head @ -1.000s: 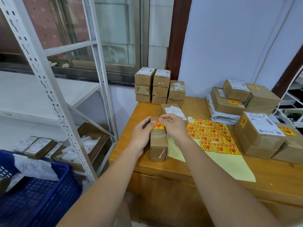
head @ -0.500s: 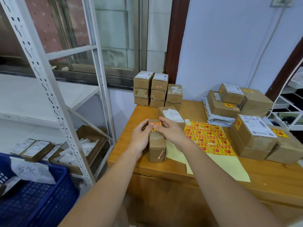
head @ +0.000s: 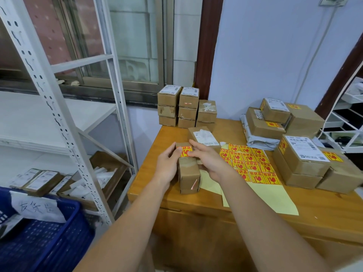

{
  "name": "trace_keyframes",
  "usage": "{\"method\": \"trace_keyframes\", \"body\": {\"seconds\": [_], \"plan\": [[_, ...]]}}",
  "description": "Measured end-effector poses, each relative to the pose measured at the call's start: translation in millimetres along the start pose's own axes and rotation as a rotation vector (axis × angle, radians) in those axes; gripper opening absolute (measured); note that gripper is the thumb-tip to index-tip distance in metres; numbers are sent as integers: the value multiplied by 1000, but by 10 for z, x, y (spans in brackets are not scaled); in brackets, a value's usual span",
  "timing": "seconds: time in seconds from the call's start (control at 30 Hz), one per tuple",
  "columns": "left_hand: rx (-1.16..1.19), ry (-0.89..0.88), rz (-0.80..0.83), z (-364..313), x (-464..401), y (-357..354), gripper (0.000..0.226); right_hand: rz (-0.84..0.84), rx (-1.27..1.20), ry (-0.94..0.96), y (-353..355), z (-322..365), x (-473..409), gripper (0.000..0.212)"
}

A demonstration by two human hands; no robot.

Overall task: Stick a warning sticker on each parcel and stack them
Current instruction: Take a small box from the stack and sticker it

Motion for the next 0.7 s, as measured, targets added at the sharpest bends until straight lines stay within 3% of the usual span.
{"method": "trace_keyframes", "body": {"seconds": [0.2, 0.3, 0.4, 0.7], "plan": [[4, 2, -34, 3, 32, 13, 51, -17, 167, 16, -112, 75, 131, 55], [7, -5, -59, 4, 56, 55, 50, -20, 180, 19, -173, 28, 273, 33], [11, -16, -87, 21, 71, 86, 50, 17, 163, 12, -229, -52, 372, 28], [163, -123, -225, -255, 150, -62, 42, 48, -18, 79, -185, 244, 559, 41]]}}
Point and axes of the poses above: each hand's wrist, its own x-axis away from the middle knuckle, its own y-axis out of the back of the hand, z = x × y, the point moved 4 cm from there along -x, towards the middle knuckle, and after that the axes turned 7 degrees about y, right-handed, at the moved point
